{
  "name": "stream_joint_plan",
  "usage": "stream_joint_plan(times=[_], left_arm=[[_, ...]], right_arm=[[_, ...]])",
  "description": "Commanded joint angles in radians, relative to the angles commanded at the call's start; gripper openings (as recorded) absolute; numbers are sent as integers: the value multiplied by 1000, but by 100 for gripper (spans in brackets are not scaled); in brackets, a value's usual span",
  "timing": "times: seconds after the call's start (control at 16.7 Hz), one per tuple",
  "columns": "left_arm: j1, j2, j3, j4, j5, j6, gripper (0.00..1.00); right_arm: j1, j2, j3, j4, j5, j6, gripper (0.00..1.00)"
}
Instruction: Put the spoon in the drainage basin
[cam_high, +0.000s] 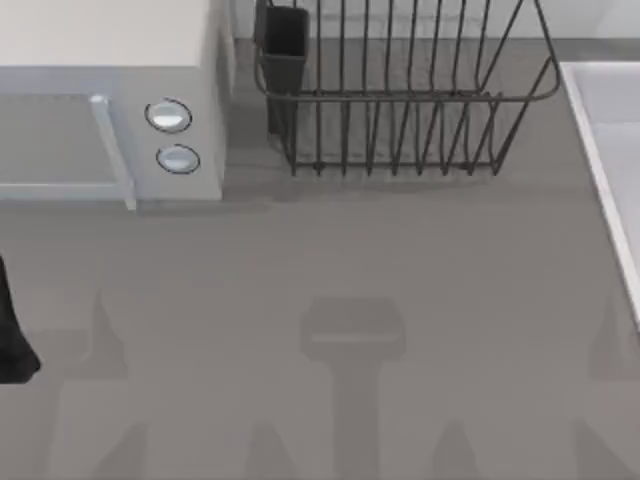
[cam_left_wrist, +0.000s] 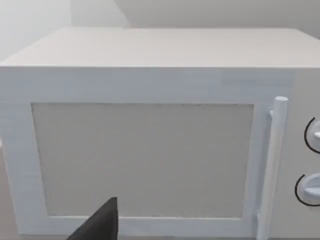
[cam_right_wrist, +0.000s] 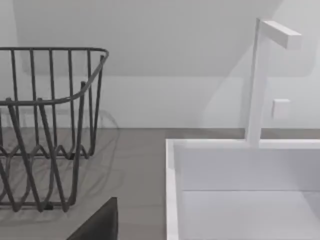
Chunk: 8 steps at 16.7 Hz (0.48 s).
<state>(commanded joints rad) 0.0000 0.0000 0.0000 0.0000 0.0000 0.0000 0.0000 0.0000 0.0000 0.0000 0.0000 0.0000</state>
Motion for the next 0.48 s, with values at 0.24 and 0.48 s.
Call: stream_joint_plan(times=[0.24,0.48], left_arm=[[0,0,0,0,0,0,100],[0,0,0,0,0,0,100]], right_arm=[[-6,34,30,-34,1,-35,100],[-29,227,169,-216,-1,-228,100]])
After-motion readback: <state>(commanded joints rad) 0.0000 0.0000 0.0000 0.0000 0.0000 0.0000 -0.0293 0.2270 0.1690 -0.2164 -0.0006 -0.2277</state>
